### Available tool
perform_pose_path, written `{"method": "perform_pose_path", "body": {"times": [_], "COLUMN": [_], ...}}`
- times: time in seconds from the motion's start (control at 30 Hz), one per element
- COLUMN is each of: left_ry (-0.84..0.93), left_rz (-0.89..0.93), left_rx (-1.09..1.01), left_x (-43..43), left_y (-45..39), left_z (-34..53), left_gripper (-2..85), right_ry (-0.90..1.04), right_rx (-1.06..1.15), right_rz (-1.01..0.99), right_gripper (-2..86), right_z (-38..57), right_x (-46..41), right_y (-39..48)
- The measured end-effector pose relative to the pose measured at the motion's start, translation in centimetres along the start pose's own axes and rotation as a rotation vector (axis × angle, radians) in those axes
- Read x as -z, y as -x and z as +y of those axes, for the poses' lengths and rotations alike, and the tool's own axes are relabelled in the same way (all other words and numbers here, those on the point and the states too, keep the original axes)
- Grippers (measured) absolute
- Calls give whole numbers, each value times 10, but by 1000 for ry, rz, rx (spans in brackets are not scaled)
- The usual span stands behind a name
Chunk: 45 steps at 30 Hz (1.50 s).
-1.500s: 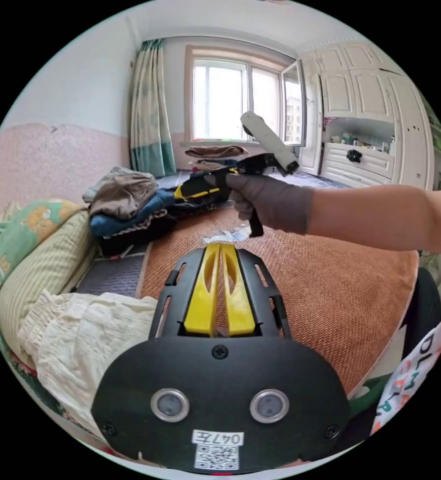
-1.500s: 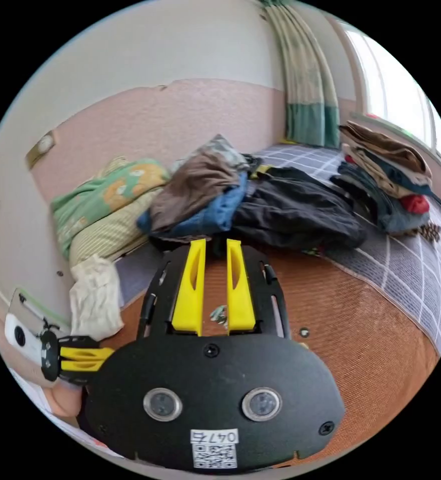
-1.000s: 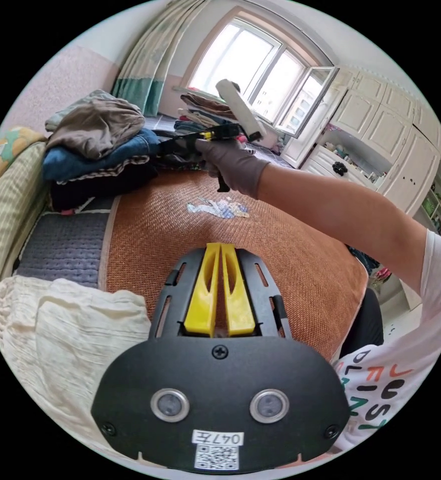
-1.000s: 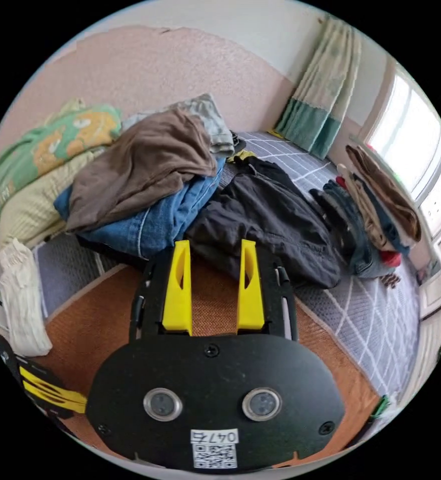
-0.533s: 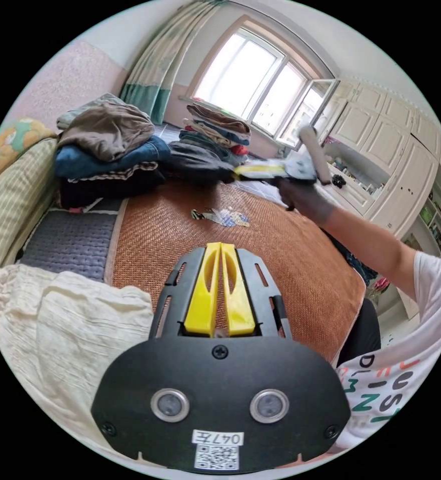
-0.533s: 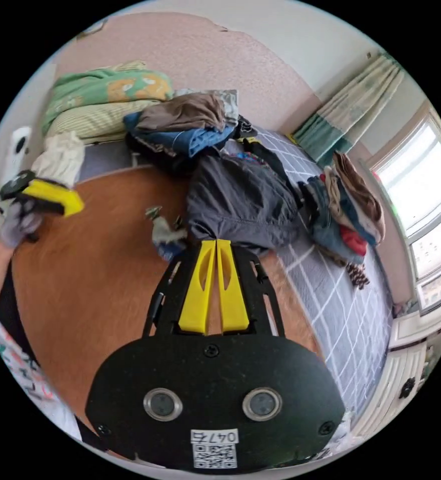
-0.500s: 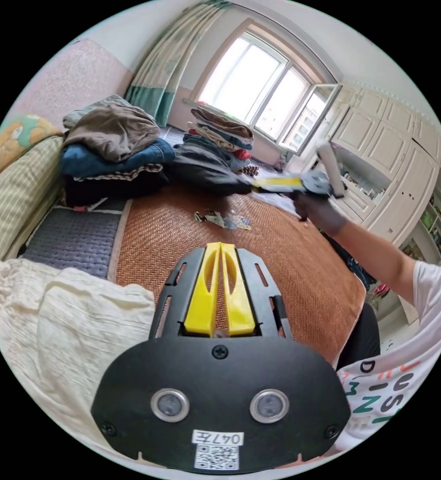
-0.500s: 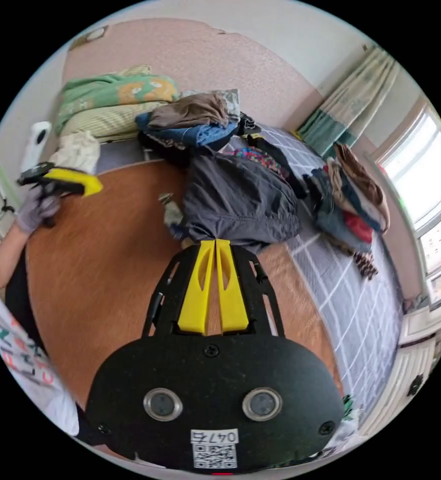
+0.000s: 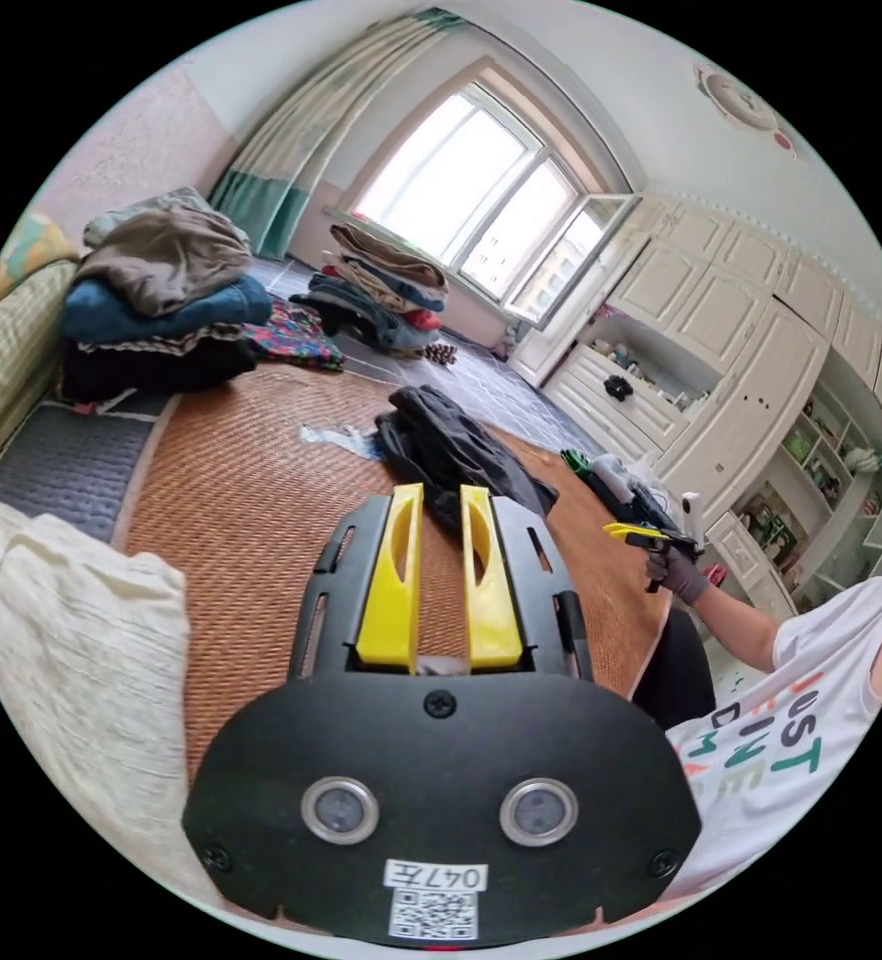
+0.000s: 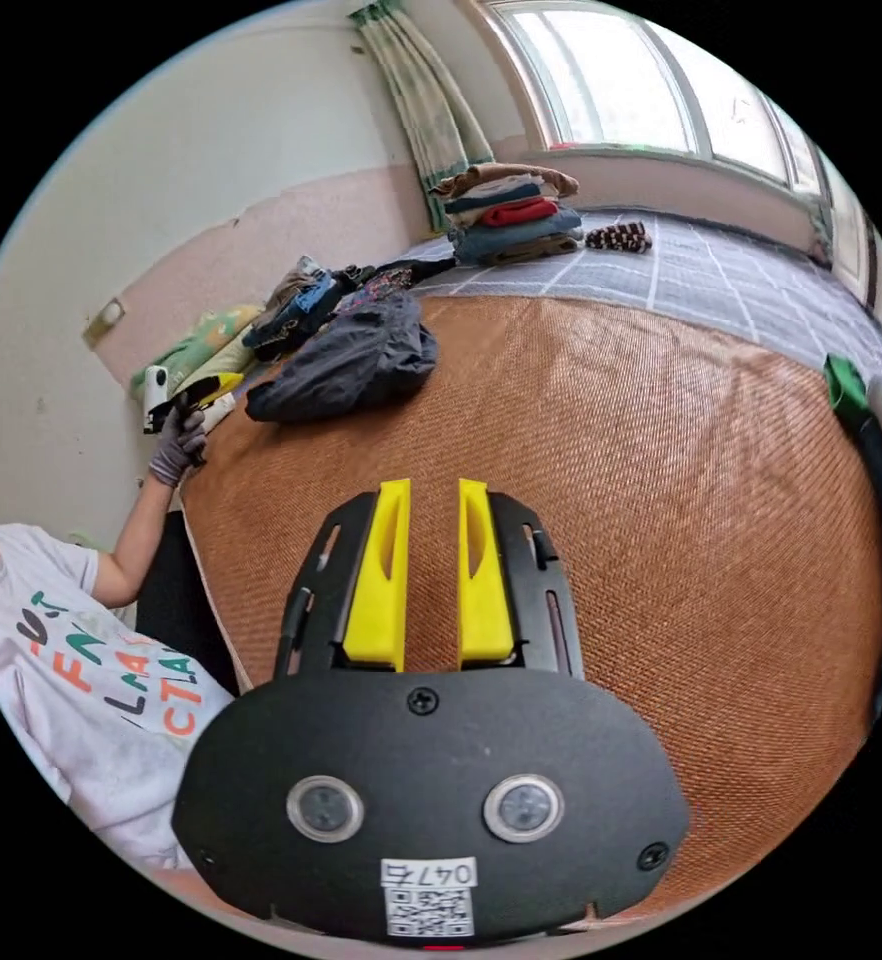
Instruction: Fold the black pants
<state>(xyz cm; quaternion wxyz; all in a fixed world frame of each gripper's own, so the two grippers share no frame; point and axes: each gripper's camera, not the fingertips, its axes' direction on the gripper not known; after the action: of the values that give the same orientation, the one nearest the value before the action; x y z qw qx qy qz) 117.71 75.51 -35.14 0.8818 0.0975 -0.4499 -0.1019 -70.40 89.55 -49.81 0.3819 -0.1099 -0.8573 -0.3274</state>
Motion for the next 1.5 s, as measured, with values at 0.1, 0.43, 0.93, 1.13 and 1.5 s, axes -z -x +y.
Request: {"method": "perform_pose_path", "body": {"times": [0.1, 0.43, 0.93, 1.13, 1.5], "left_ry": [57, 389, 478, 315, 200], "left_rz": [-2, -67, 103, -165, -400], "left_rx": [42, 119, -120, 23, -156], "left_x": [-30, -159, -173, -97, -51], "left_y": [-29, -142, -363, -333, -363], "left_z": [-17, -63, 3, -8, -28], "left_gripper": [63, 4, -10, -10, -10], "right_ry": [82, 84, -76, -92, -88], "right_rx": [-78, -270, -140, -40, 377], "right_rz": [-123, -458, -474, -322, 6], "right_gripper": [10, -12, 36, 85, 88], "right_z": [29, 105, 131, 119, 54], "right_x": [-36, -87, -51, -22, 15], "right_y": [-49, -156, -108, -30, 292]}}
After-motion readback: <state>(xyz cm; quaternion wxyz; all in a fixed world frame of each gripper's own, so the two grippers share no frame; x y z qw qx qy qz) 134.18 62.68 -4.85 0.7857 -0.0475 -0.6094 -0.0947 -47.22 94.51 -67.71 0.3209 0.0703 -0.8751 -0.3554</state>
